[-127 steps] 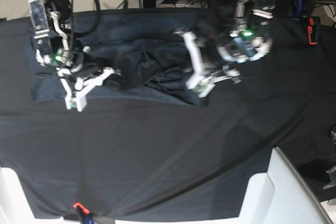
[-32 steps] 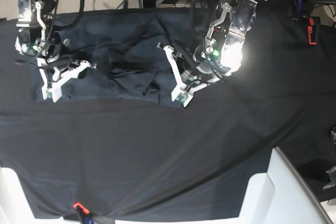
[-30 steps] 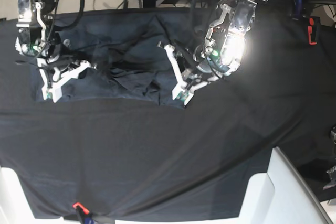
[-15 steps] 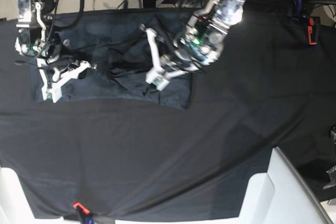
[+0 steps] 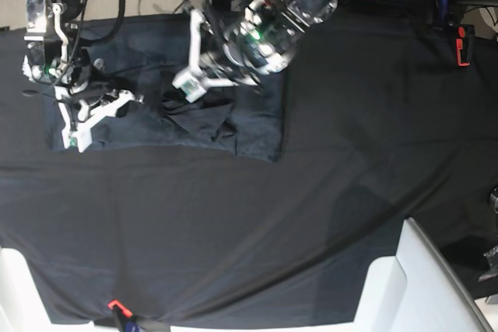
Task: Fold the T-shirt properly
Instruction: 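Release the shirt and lift the left gripper away toward its rest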
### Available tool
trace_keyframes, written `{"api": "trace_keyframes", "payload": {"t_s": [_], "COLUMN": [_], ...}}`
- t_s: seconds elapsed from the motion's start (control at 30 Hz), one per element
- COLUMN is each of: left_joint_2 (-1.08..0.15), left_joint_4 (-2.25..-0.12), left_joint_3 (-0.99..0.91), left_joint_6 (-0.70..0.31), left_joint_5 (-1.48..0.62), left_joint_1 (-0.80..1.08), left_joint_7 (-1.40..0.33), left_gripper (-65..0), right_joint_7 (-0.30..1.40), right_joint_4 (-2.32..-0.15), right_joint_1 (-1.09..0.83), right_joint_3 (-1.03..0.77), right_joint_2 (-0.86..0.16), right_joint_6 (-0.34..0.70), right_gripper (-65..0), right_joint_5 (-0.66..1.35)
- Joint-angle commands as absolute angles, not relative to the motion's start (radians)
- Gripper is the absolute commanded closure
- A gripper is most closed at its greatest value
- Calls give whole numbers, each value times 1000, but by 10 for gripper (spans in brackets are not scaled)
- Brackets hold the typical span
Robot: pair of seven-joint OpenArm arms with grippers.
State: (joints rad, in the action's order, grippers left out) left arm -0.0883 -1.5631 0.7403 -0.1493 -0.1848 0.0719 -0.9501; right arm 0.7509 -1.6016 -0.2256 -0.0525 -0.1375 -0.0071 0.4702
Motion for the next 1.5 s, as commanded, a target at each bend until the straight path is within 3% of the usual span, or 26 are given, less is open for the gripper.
{"api": "trace_keyframes", "payload": {"t_s": [0.0, 0.17, 0.33, 0.47, 0.63, 1.47], "left_joint_2": [-79, -67, -76, -102, -177, -30], "left_joint_4": [-1584, -1613, -1755, -1804, -1797, -1509], "left_joint_3": [756, 799, 708, 556, 544, 700], "left_joint_6": [-154, -265, -265, -124, 2, 5], "left_joint_5": [-193, -193, -183, -180, -182, -191], "left_joint_1": [62, 44, 70, 116, 119, 28], "left_joint_7": [-934, -929, -937, -995, -1033, -1006], "left_gripper": [0, 0, 0, 0, 0, 0], "right_joint_7": [734, 734, 734, 736, 736, 734], "right_joint_4": [-1618, -1618, -1618, -1618, -1618, -1615], "right_joint_1": [-217, -217, -219, -219, -219, -217], "right_joint_3": [-56, -56, -56, -56, -56, -56], "right_joint_2": [-145, -145, -145, -145, -145, -145], "right_joint_6": [-4, -4, -4, -4, -4, -4], "right_gripper": [-146, -146, -146, -146, -146, -146], "right_joint_5": [476, 476, 476, 476, 476, 473]}}
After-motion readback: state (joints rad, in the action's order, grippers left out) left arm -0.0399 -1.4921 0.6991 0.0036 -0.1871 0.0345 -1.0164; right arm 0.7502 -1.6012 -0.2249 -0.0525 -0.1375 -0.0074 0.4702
